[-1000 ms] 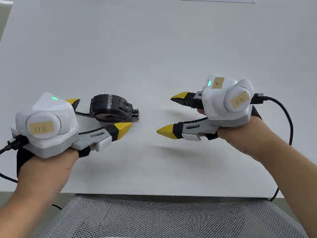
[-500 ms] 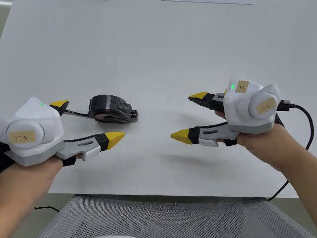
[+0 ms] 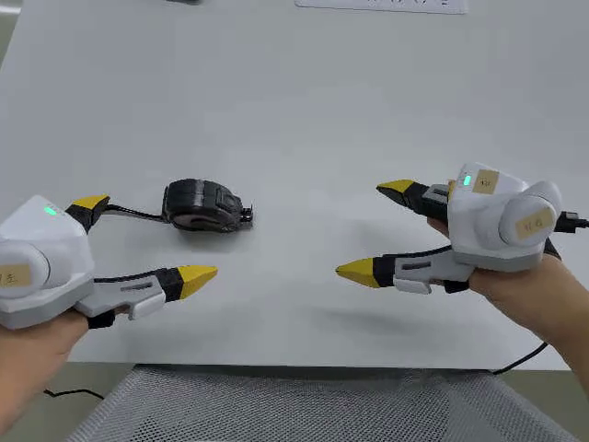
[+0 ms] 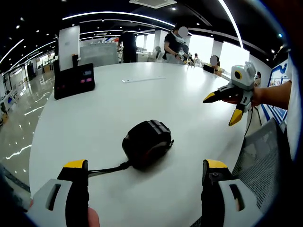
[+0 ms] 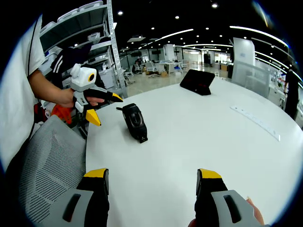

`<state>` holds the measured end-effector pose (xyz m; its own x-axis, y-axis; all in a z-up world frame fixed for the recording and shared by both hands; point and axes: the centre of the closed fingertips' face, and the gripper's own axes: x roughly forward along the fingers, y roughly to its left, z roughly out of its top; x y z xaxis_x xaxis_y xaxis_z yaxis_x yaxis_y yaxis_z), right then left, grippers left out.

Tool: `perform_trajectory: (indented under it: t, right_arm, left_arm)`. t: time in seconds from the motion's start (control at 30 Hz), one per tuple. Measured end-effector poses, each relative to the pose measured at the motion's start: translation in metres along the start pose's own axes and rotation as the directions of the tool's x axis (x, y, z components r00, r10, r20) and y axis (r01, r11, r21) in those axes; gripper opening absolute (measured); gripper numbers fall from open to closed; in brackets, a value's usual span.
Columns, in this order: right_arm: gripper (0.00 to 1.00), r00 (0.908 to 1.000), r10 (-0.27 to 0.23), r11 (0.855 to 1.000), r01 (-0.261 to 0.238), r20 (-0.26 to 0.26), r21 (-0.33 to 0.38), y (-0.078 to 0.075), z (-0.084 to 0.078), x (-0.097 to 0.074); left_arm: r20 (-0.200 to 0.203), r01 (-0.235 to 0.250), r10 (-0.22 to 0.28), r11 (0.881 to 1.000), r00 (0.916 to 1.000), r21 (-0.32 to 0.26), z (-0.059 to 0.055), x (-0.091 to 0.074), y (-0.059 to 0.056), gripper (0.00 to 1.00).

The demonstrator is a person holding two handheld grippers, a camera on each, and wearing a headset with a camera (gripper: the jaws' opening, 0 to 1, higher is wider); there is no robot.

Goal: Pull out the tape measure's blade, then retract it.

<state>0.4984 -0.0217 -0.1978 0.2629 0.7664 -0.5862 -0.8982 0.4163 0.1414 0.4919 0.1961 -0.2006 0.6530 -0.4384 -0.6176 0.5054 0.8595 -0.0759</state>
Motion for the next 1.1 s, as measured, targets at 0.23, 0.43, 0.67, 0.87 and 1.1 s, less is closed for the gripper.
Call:
perform_trajectory:
  t: [0.23, 0.43, 0.67, 0.87, 1.1]
  right_arm:
    - [0.79, 0.9996, -0.027, 1.0, 0.027, 0.004, 0.005, -0.005, -0.004, -0.013]
    - [0.83, 0.9987, -0.051, 0.998, 0.051, 0.004, 0.029, -0.01, -0.008, -0.025]
    - [0.84, 0.9983, -0.057, 0.997, 0.057, -0.007, 0.048, -0.009, -0.015, -0.032]
    - [0.85, 0.9971, -0.076, 0.996, 0.076, -0.009, 0.045, -0.011, -0.017, -0.037]
    - [0.91, 0.9964, -0.084, 0.995, 0.085, -0.005, 0.05, -0.013, -0.02, -0.04]
  left_arm:
    - [-0.005, 0.011, -0.011, 1.0, 0.9999, 0.014, -0.002, -0.006, 0.001, 0.99]
    - [-0.007, 0.025, -0.025, 1.0, 0.9997, 0.015, -0.004, -0.01, 0.002, 0.99]
    - [-0.016, 0.034, -0.033, 0.999, 0.9993, 0.014, -0.006, -0.014, 0.004, 0.99]
    - [-0.017, 0.036, -0.036, 0.999, 0.9992, 0.017, -0.008, -0.017, 0.006, 0.99]
    - [-0.01, 0.036, -0.036, 0.999, 0.9993, 0.022, -0.007, -0.021, 0.012, 0.99]
